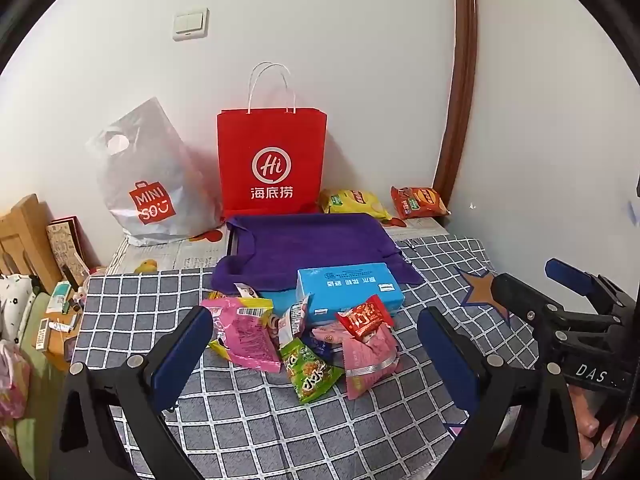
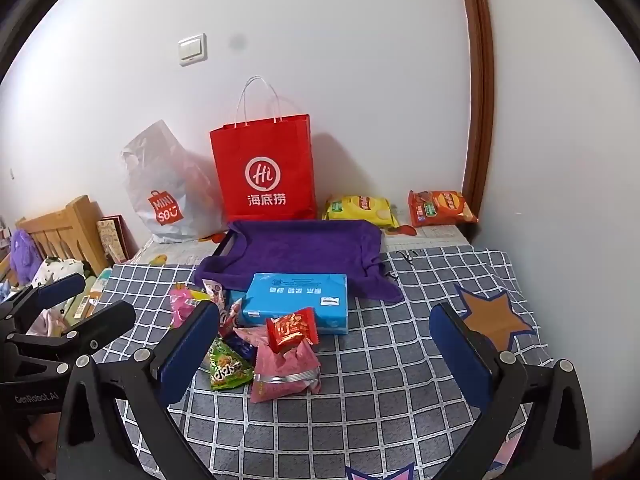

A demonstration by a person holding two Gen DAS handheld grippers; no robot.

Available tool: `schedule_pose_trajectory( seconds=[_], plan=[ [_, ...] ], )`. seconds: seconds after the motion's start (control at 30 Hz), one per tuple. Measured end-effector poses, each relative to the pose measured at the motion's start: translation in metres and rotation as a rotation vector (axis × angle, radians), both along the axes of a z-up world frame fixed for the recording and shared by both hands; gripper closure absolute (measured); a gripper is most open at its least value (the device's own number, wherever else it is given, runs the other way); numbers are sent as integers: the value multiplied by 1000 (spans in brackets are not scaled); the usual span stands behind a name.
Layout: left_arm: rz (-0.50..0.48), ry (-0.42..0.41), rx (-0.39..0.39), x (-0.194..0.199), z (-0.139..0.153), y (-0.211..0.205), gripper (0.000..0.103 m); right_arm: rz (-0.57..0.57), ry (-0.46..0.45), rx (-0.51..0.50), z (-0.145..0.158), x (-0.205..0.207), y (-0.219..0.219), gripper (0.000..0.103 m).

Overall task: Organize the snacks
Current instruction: 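Move both grippers toward the snack pile on the checked cover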

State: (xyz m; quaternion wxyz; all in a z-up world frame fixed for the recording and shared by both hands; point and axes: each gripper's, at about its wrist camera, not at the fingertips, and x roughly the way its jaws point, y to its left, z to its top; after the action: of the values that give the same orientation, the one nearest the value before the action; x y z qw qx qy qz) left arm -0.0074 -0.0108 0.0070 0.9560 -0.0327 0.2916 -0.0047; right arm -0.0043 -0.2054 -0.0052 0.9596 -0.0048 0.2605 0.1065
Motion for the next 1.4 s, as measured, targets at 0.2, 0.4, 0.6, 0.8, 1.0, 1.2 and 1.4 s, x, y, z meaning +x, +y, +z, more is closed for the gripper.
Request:
schedule_pose_trajectory(
  seconds=[0.2, 0.4, 0.6, 0.8, 1.0, 1.2, 1.4],
  plan=[
    [3, 2, -3, 0, -2, 2, 1, 3, 0, 1, 0, 0, 0, 0],
    [3, 1, -3, 0, -2, 2, 1, 6, 0, 3, 5, 2, -2, 0],
    [4, 0, -4, -1, -3, 3, 1, 7, 1, 0, 2, 0, -1, 0],
    [5, -1, -5, -2, -3, 4, 1, 6, 3, 2, 1, 0, 1, 0],
    [5, 0, -7, -2, -3, 4, 1, 8, 0, 7, 2, -4, 1, 0],
    [5, -2, -7, -2, -3, 4, 1, 8, -1, -3, 2, -4, 1, 0],
    [6, -2, -7, -3, -3, 4, 1, 11, -1, -10, 4, -5, 4, 0]
  ],
)
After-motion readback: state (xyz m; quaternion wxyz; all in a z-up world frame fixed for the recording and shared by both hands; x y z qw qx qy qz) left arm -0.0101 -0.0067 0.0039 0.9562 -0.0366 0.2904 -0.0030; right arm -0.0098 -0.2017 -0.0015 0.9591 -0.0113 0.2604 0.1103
